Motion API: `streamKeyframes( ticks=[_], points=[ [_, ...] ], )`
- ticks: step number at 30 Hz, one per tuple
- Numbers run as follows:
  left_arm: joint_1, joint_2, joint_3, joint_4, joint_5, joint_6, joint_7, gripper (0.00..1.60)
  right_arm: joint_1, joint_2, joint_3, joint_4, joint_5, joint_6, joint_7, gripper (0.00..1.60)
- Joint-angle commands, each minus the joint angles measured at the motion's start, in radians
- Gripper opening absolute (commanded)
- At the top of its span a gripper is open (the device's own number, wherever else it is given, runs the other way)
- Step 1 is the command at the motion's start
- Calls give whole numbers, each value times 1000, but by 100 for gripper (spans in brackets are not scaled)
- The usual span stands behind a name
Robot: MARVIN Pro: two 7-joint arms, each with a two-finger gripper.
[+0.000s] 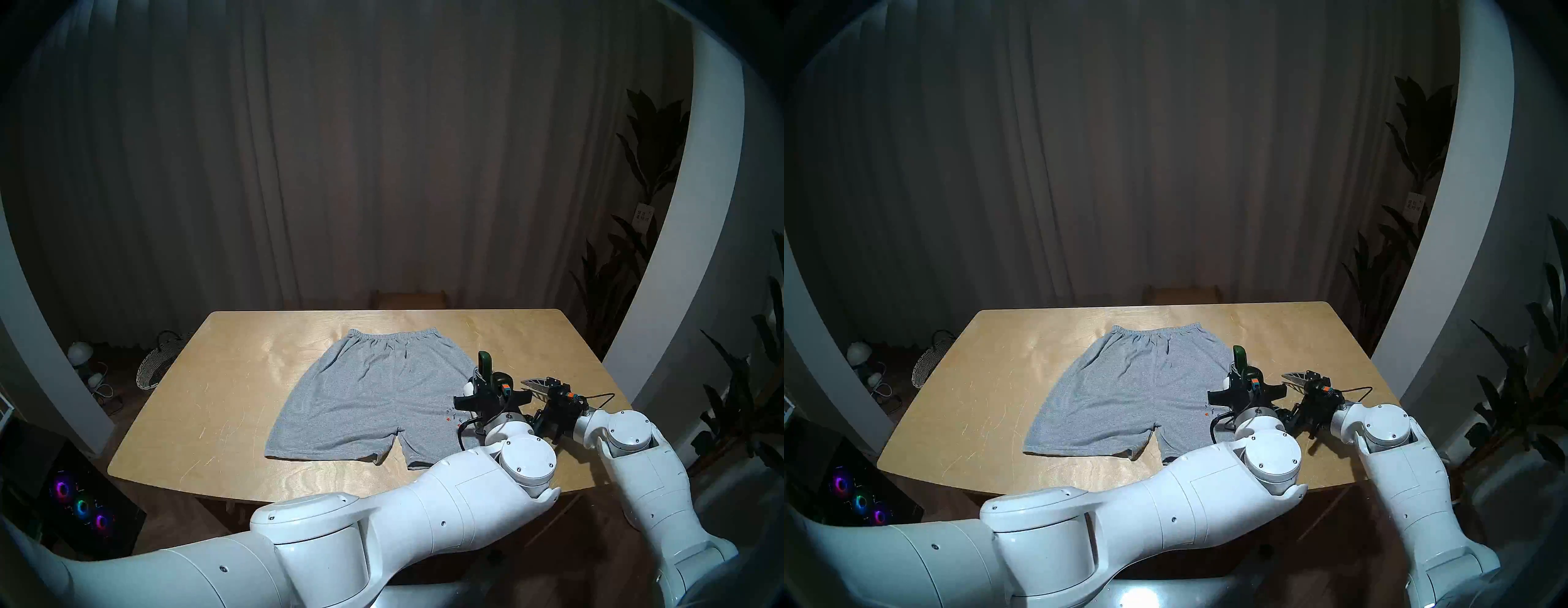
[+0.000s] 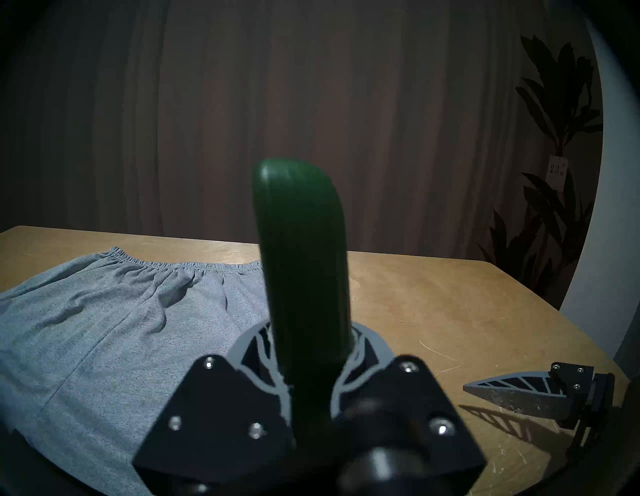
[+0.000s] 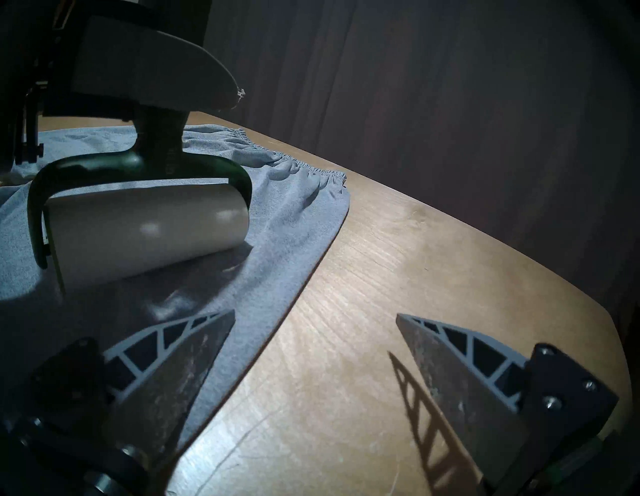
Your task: Remove lint and debris from pants with a lint roller
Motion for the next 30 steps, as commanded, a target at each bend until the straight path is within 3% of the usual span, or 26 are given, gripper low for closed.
streamKeyframes(
  ticks=[1,15,22,23,25,30],
  points=[
    [-16,0,9,-31,25,-27,25,0,17,-7,-11,4,-14,3,-10,160],
    [1,44,63,-79,43,-24,78,0,34,-4,-26,14,-20,53,-9,160],
    [-2,61,79,-99,63,-96,78,0,24,14,-16,-22,-8,134,11,160],
    [-6,61,85,-98,68,-72,93,0,22,16,-15,-24,-9,135,10,160],
    [-1,66,87,-99,72,-121,79,0,21,19,-13,-21,-10,138,13,160],
    [3,63,108,-83,82,-166,84,0,15,23,-12,-18,-16,135,14,160]
  ],
)
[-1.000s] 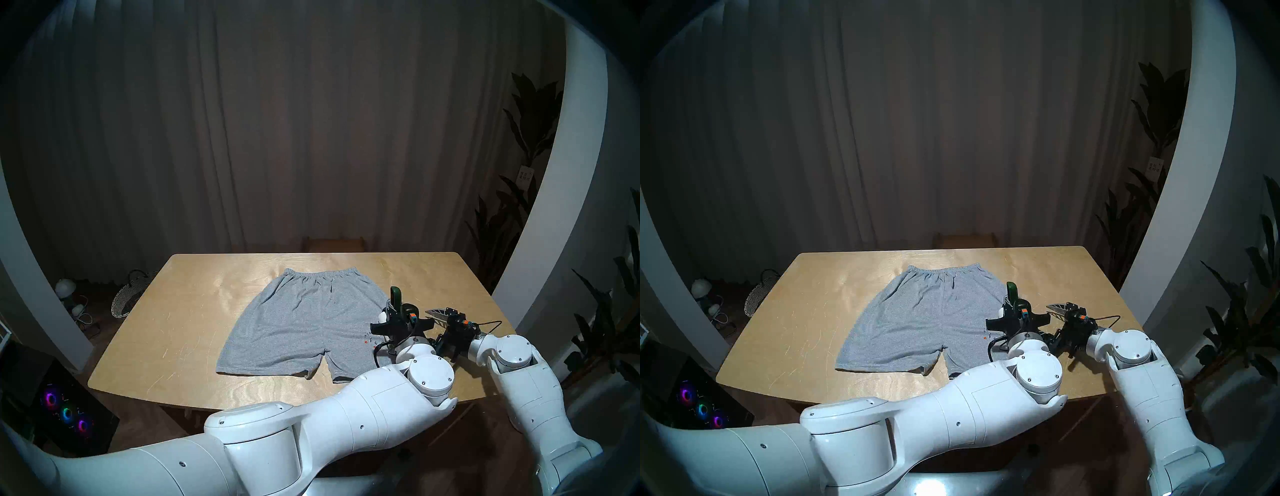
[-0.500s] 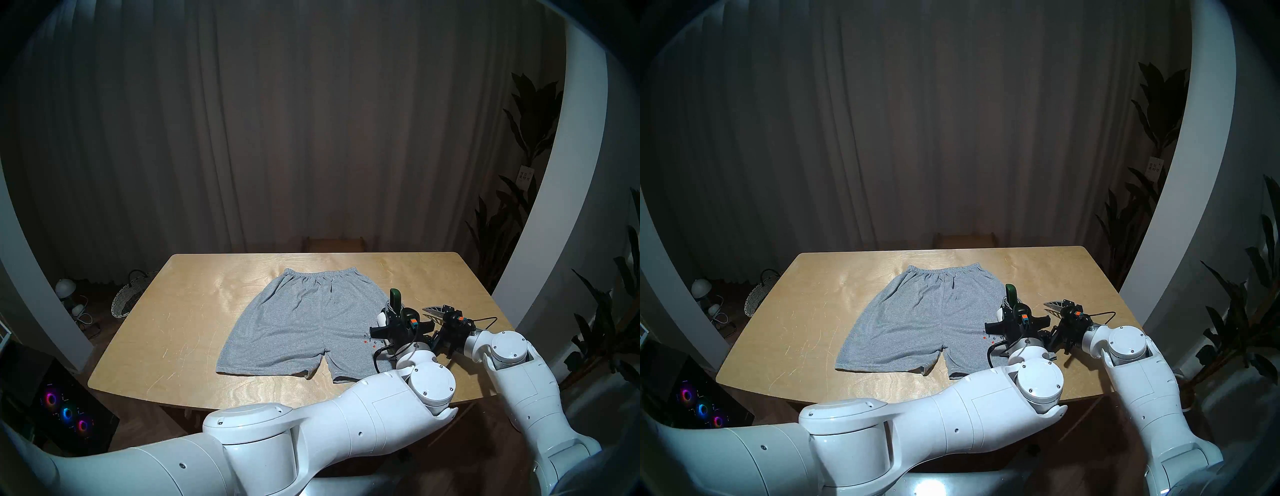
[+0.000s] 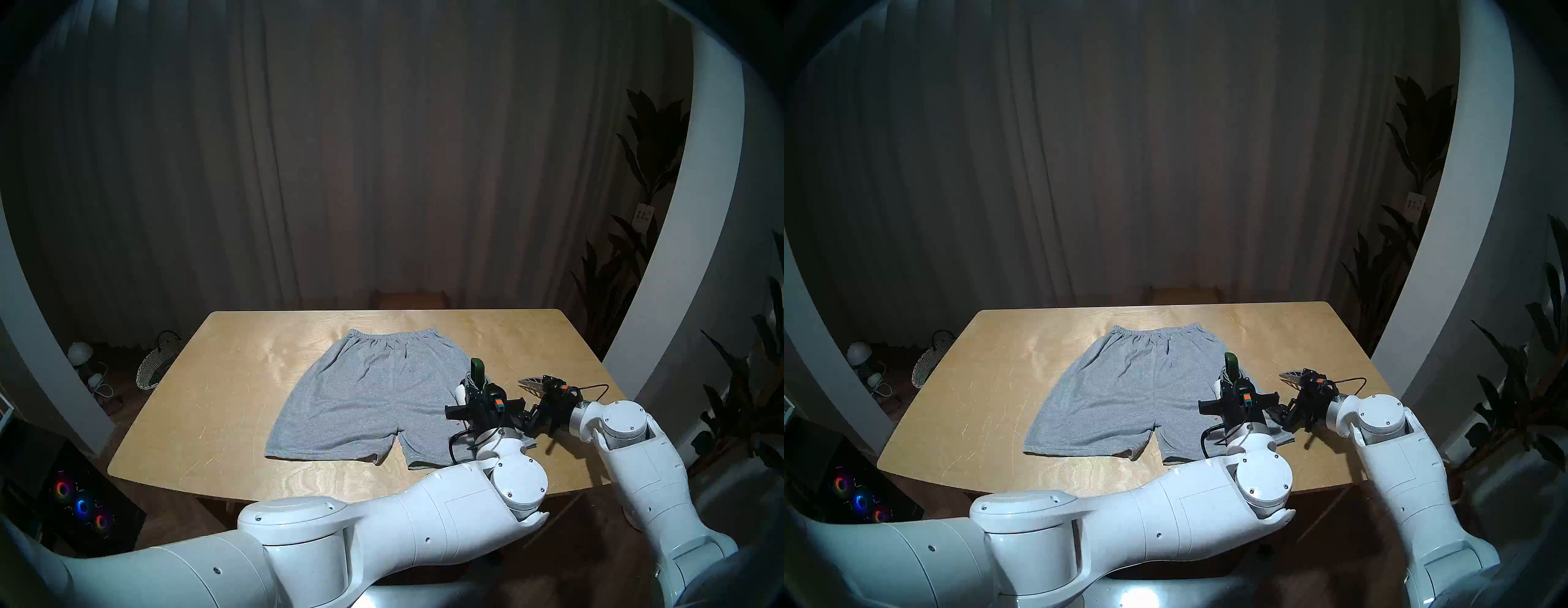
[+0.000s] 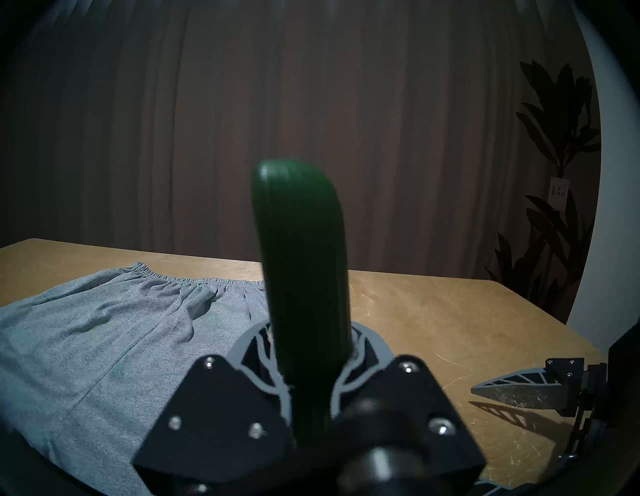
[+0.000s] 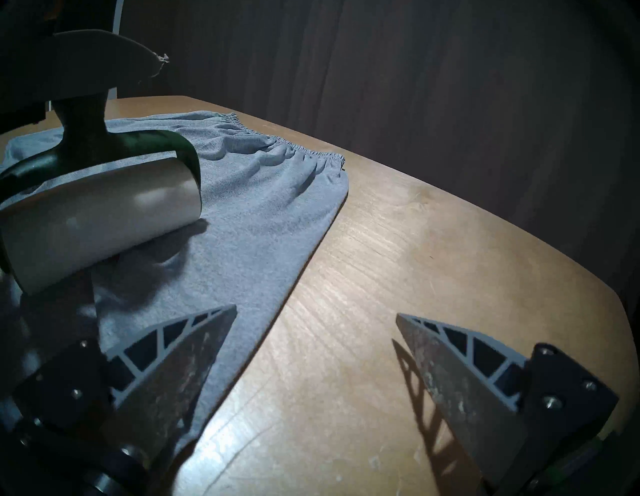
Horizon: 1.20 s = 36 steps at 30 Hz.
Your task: Remove lint and debris from pants with a lint roller
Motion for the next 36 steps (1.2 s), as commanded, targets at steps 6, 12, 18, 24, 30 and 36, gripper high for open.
streamKeyframes(
  ticks=[6,12,18,24,30,36],
  points=[
    [-24,-27,69,43,15,-120,15,0,-13,15,9,2,-7,16,1,160],
    [-22,-24,86,51,4,-175,24,0,-10,14,11,8,-5,21,10,160],
    [-6,1,64,6,-25,-194,1,0,-10,13,13,6,-4,23,16,160],
    [-20,25,60,-45,-74,-64,1,0,-10,14,23,-7,1,32,19,160],
    [-31,5,73,10,-66,-4,14,0,-14,9,34,-11,2,34,12,160],
    [-30,9,75,12,-68,14,5,0,-9,14,38,-8,1,44,18,160]
  ],
)
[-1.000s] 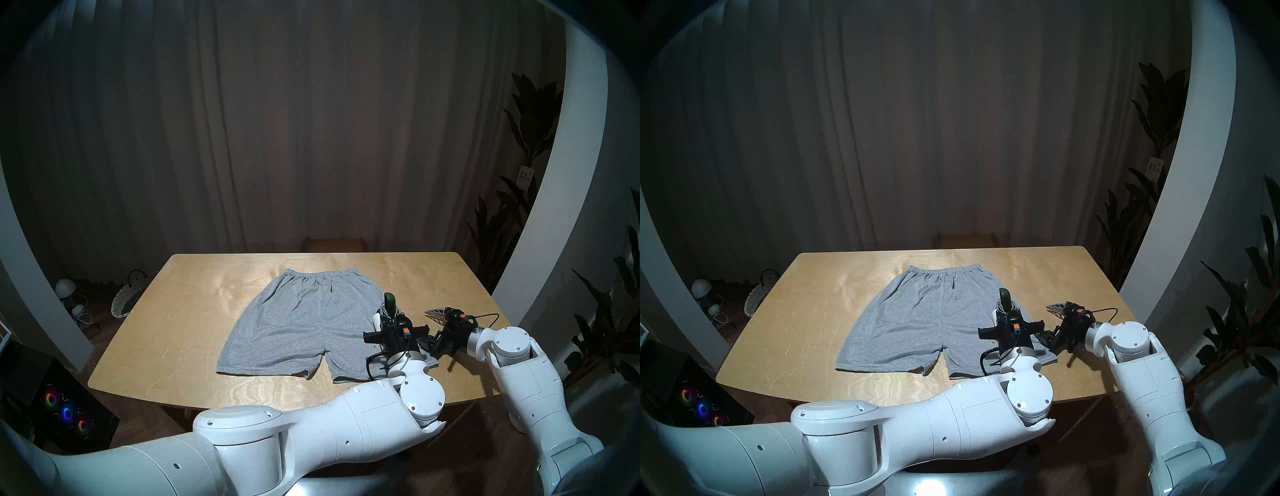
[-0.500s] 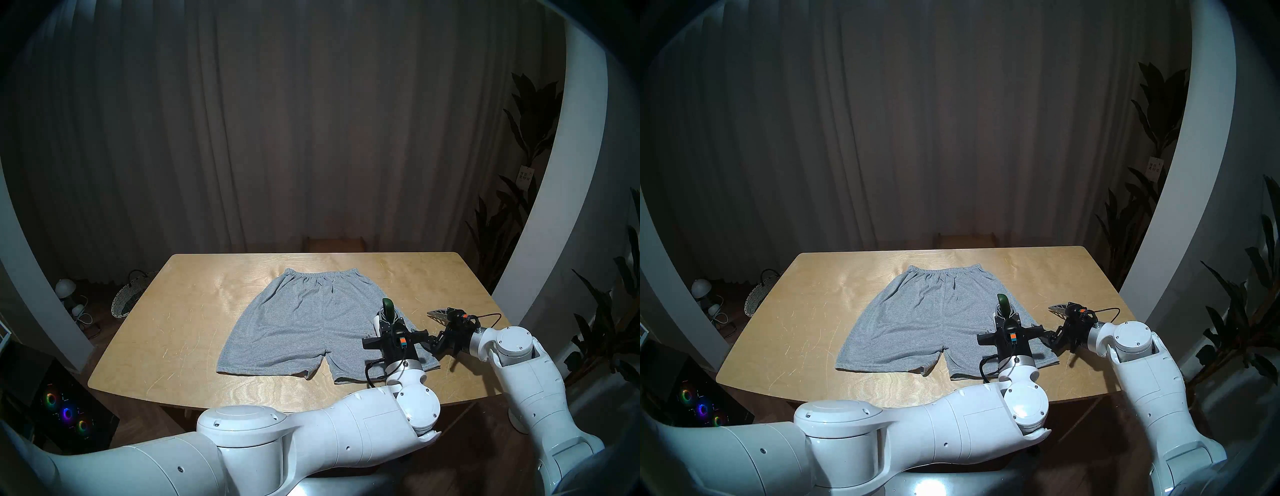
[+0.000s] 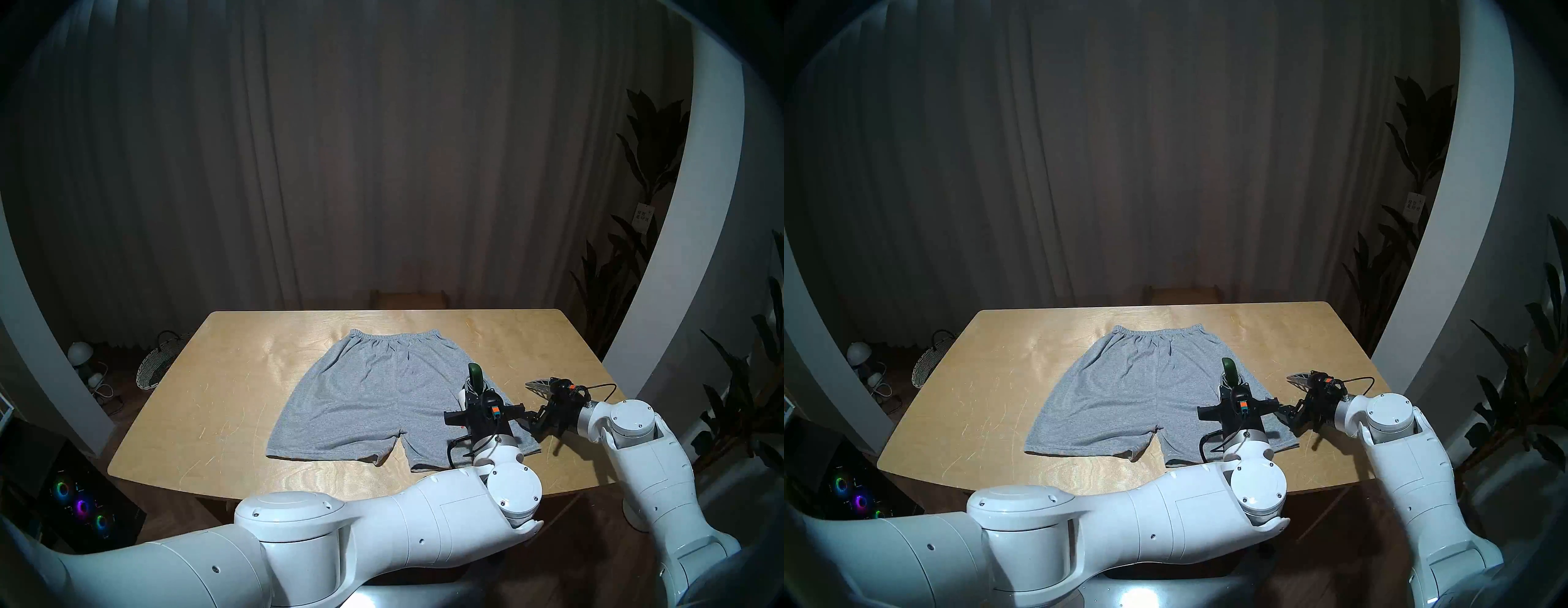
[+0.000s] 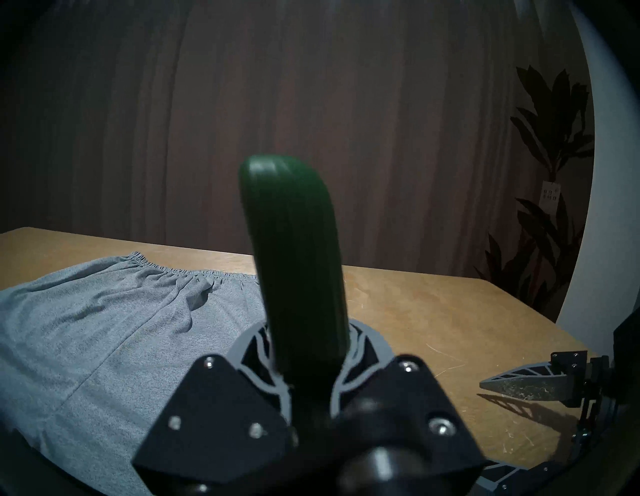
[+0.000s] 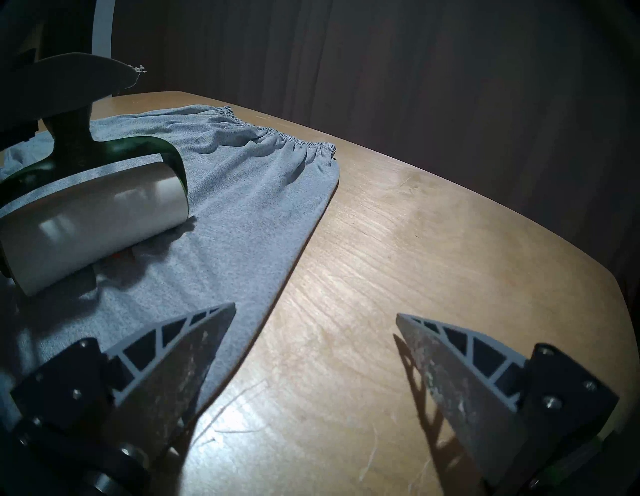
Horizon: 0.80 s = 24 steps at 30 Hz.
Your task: Remove lint and debris from pants with a lint roller
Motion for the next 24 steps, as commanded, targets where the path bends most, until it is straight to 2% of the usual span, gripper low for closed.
streamKeyframes(
  ticks=[1,6,17,24],
  points=[
    [-6,2,4,3,-4,29,-2,0,3,5,6,3,1,5,0,160],
    [0,19,-2,-23,-14,35,6,0,5,4,5,11,-2,2,-2,160],
    [15,96,6,-107,-2,14,35,0,19,1,0,42,-9,-9,-8,160],
    [17,113,2,-119,0,9,46,0,14,2,-4,42,-11,-9,-7,160]
  ],
)
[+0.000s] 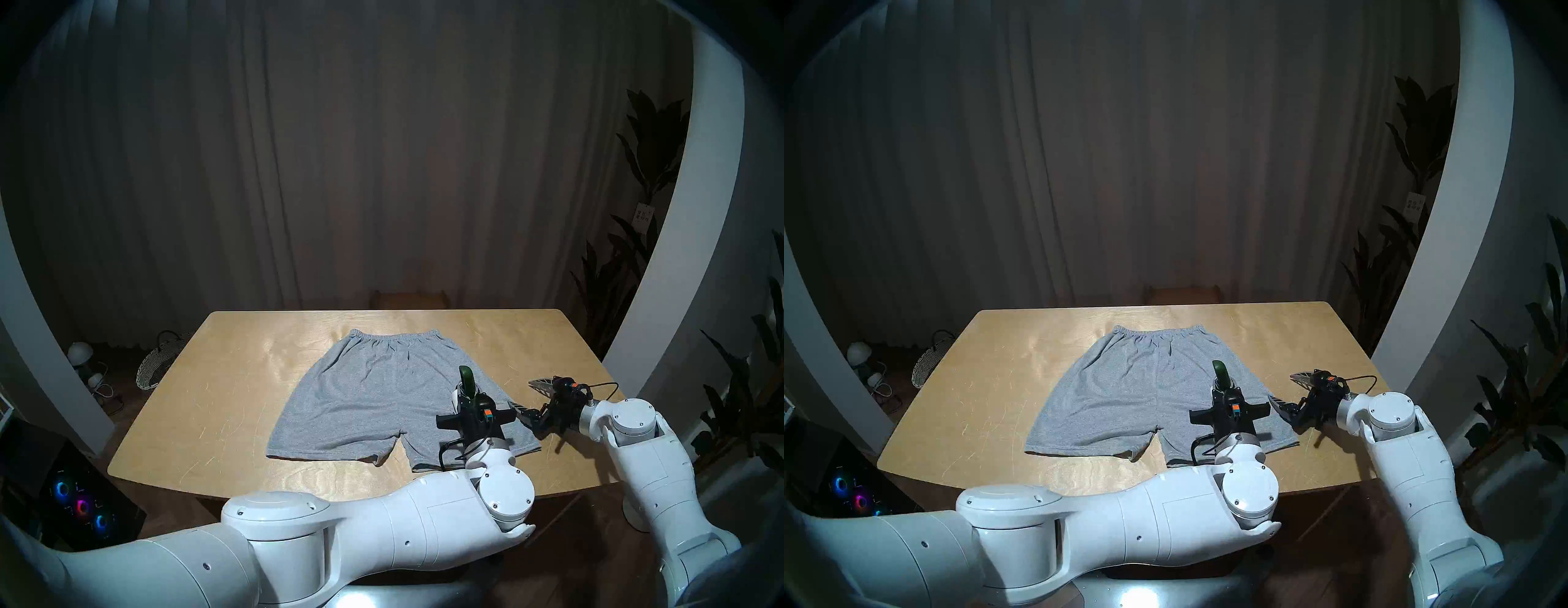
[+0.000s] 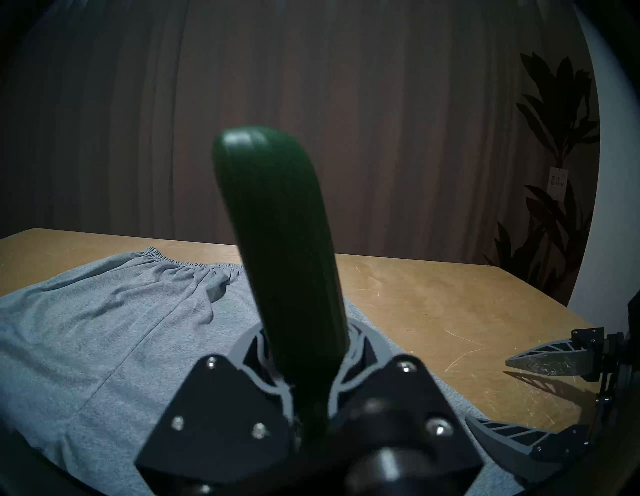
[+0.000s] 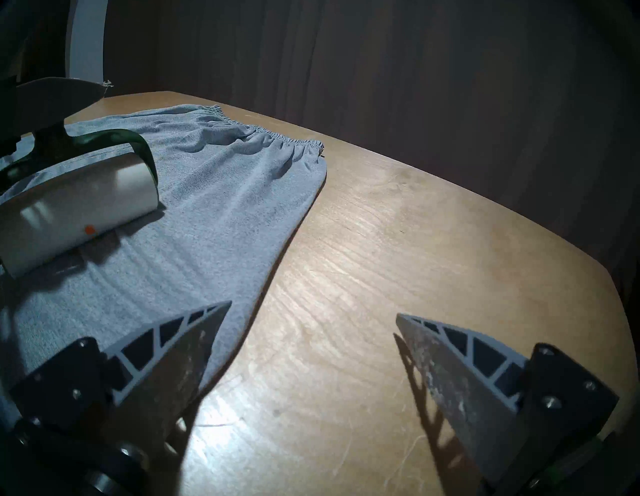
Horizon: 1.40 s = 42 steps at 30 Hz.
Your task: Remove lint and debris from pants with a lint roller
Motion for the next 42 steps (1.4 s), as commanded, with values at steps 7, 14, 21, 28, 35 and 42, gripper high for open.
streamKeyframes(
  ticks=[7,14,21,28,35,42],
  points=[
    [3,66,-14,-44,-1,-1,19,0,-16,3,-5,-6,-12,16,-11,160],
    [6,100,-27,-91,-16,2,16,0,-21,1,-9,-10,-14,22,-16,160],
    [9,143,-33,-147,-26,0,23,0,-32,2,-14,-15,-16,27,-28,160],
    [16,187,-31,-208,-26,1,39,0,-44,3,-13,-27,-12,31,-41,160],
    [19,227,-29,-244,-28,11,53,0,-51,1,-12,-34,-10,36,-60,160],
    [27,261,-33,-279,-25,7,71,0,-63,3,-13,-45,-10,47,-77,160]
  ],
)
